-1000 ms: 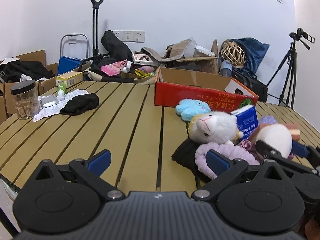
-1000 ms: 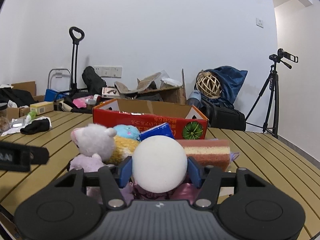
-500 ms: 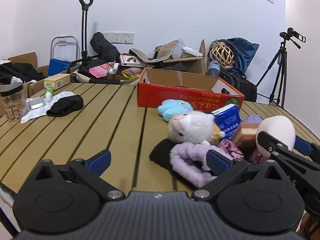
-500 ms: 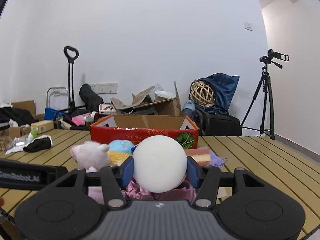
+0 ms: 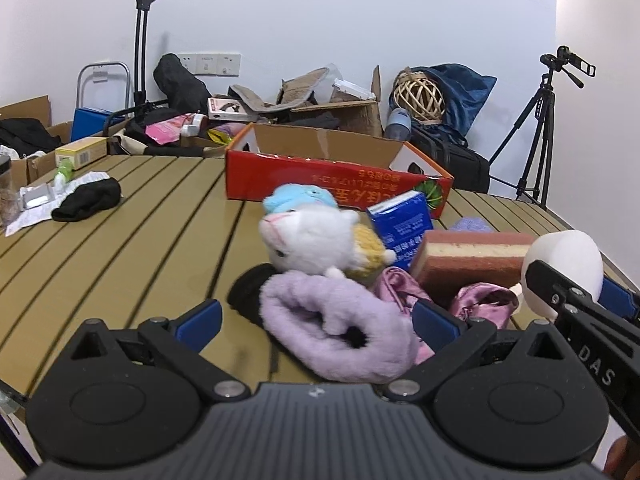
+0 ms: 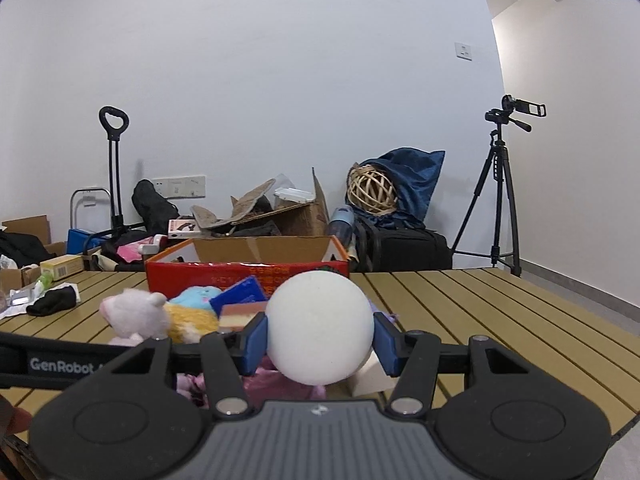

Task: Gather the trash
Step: 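Lower the left tool onto the lavender fuzzy sock and close on it, then carry the white ball and lavender sock down over the black bin with both tools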

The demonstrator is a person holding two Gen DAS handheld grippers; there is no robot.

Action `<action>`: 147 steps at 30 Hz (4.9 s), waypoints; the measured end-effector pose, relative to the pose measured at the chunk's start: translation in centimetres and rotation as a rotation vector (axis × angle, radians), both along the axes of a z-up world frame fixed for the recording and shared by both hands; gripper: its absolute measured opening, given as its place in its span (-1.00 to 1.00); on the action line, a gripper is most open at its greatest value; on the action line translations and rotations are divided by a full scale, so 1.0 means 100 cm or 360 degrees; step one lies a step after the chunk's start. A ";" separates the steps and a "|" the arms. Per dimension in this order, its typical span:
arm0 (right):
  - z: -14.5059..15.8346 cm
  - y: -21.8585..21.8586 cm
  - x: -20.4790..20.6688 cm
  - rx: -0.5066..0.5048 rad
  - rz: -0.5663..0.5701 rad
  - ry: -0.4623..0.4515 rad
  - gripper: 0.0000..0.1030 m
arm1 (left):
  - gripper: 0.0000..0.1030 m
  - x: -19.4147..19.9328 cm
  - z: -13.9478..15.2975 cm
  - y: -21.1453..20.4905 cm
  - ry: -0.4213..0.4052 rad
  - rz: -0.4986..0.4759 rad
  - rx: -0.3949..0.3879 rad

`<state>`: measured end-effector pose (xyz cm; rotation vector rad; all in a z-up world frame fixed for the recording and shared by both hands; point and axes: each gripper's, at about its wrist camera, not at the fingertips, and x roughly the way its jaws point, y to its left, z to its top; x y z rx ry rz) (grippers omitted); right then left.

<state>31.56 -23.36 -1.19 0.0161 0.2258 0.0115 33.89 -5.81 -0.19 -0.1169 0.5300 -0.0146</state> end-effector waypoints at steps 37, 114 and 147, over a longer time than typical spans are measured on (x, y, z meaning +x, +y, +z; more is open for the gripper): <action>-0.004 -0.013 -0.015 -0.0011 0.0007 -0.0005 0.05 | -0.40 0.003 -0.013 0.009 -0.0003 -0.0095 -0.0166; -0.084 -0.001 -0.148 -0.0102 0.0199 0.0643 0.05 | -0.44 -0.183 -0.055 0.081 0.0131 -0.0138 0.0227; -0.154 0.050 -0.110 -0.0062 0.0342 0.1095 0.05 | -0.44 -0.168 -0.139 0.121 0.0662 0.0008 0.0205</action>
